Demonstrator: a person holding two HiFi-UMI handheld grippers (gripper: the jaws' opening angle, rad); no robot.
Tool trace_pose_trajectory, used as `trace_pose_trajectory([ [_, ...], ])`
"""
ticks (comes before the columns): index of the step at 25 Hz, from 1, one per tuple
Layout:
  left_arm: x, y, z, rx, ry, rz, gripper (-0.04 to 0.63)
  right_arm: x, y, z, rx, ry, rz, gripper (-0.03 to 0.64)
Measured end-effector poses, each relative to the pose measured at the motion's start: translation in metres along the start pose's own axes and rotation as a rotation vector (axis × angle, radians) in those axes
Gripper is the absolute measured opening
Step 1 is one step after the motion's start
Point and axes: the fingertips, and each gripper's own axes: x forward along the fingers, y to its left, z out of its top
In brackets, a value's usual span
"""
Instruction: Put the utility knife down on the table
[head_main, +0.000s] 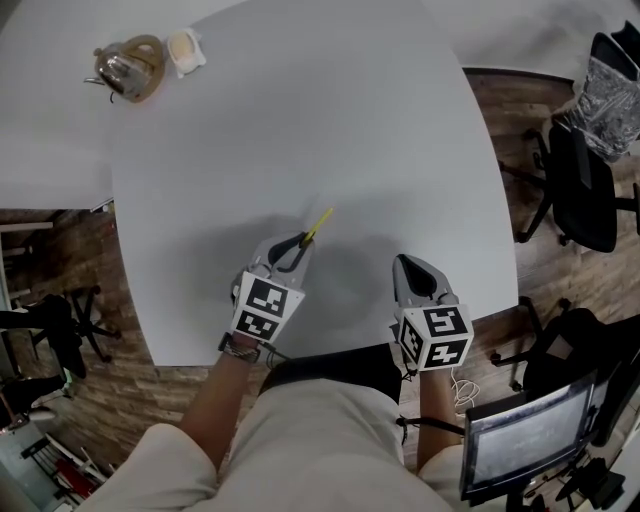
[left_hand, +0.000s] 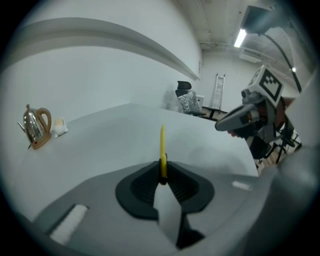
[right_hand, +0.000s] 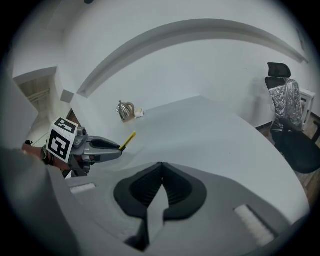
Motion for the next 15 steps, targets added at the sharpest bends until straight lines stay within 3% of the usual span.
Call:
trace_pose_trajectory([
  [15, 0.026, -0.013, -0.023, -0.033, 0.079, -0.048, 0.057, 0.026, -0.013, -0.038, 0.026, 0.128, 0.015, 0.001],
])
